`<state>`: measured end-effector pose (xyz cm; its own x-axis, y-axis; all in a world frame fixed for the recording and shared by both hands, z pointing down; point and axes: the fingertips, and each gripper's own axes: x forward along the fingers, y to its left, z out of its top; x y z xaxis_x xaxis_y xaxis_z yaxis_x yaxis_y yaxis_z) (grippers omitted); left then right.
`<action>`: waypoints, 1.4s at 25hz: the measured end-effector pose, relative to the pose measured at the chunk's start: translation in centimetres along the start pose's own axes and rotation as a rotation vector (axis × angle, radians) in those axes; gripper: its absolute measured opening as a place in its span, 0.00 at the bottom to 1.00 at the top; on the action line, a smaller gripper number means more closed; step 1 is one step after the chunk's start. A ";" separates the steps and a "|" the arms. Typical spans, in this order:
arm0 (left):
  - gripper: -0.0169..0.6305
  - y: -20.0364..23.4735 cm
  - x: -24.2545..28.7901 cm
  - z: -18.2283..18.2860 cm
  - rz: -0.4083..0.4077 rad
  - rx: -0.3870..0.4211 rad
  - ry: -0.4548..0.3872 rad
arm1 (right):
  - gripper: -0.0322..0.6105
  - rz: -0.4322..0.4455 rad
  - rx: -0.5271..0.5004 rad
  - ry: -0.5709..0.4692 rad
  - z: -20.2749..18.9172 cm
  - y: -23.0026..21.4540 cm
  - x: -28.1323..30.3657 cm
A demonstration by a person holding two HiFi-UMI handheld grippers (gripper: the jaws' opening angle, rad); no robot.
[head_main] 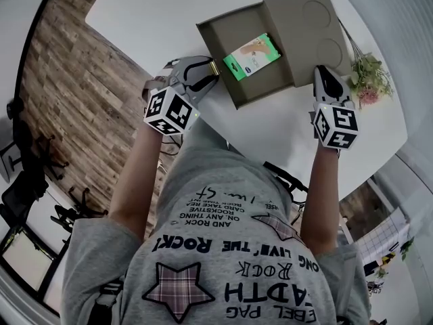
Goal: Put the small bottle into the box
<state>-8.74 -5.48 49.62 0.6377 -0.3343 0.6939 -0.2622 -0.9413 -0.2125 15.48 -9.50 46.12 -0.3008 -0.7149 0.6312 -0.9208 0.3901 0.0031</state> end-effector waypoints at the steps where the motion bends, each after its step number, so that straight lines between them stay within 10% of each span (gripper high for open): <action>1: 0.29 0.0 0.0 0.0 0.003 0.003 -0.001 | 0.11 0.000 -0.002 0.002 0.0 0.0 0.0; 13: 0.31 -0.7 1.5 -2.0 -0.035 -0.020 0.085 | 0.11 -0.002 -0.017 0.010 0.0 0.0 -0.1; 28: 0.32 1.3 -0.4 -0.4 -0.039 -0.240 0.067 | 0.11 -0.001 -0.004 0.004 -0.1 -0.2 0.0; 35: 0.32 5.3 -0.3 -0.3 0.061 -0.555 0.034 | 0.11 -0.003 -0.009 0.005 -0.1 -0.2 0.0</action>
<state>-10.50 -10.33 48.53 0.5881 -0.3770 0.7155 -0.6458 -0.7515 0.1349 15.65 -9.52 46.23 -0.2968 -0.7134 0.6348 -0.9194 0.3930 0.0119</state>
